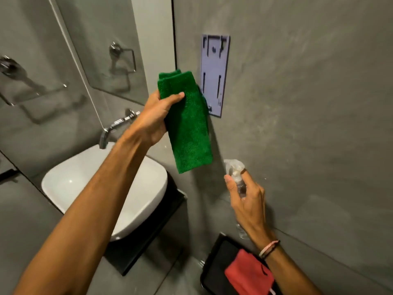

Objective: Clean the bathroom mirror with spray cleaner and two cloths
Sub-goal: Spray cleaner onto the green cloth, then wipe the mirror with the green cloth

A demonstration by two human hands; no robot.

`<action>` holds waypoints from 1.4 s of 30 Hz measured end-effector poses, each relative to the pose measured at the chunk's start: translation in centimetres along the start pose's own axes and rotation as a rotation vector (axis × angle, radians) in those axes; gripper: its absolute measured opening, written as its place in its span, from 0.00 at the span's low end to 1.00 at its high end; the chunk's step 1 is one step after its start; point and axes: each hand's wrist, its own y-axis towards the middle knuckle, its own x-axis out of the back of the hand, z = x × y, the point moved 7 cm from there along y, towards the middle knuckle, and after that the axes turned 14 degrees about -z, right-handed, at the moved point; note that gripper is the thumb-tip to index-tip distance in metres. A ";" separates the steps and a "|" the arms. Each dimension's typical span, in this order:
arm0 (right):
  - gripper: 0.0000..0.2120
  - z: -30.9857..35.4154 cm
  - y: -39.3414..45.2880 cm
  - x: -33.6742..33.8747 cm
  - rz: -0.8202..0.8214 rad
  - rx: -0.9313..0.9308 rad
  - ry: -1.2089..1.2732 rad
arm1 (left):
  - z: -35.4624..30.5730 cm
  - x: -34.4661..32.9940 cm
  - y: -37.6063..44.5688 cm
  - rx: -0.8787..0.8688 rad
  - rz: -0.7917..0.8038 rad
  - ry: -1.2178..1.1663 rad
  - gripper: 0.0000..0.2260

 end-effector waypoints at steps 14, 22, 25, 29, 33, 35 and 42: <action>0.16 -21.7 -17.7 -1.0 0.036 -0.761 0.030 | 15.6 4.7 -3.7 0.207 0.006 0.060 0.08; 0.14 -23.0 -18.4 -1.5 0.078 -0.764 -0.162 | 17.0 5.7 -4.4 0.271 -0.003 0.034 0.07; 0.23 -20.3 -16.3 -1.7 0.148 -0.696 -0.303 | 14.3 5.5 -3.7 0.238 0.021 0.034 0.06; 0.26 -9.1 -6.7 -3.3 0.022 -0.351 -0.190 | 8.6 5.4 -2.6 0.159 0.093 0.032 0.08; 0.21 6.1 5.7 -8.3 0.238 -0.304 0.274 | 1.0 4.9 -1.7 0.036 0.140 0.034 0.12; 0.10 12.8 10.5 -10.3 0.359 -0.192 0.369 | -3.4 5.1 -1.4 -0.042 0.148 0.003 0.11; 0.16 27.6 21.1 -15.8 0.387 -0.136 0.574 | -15.1 8.2 -1.0 -0.134 0.053 -0.570 0.15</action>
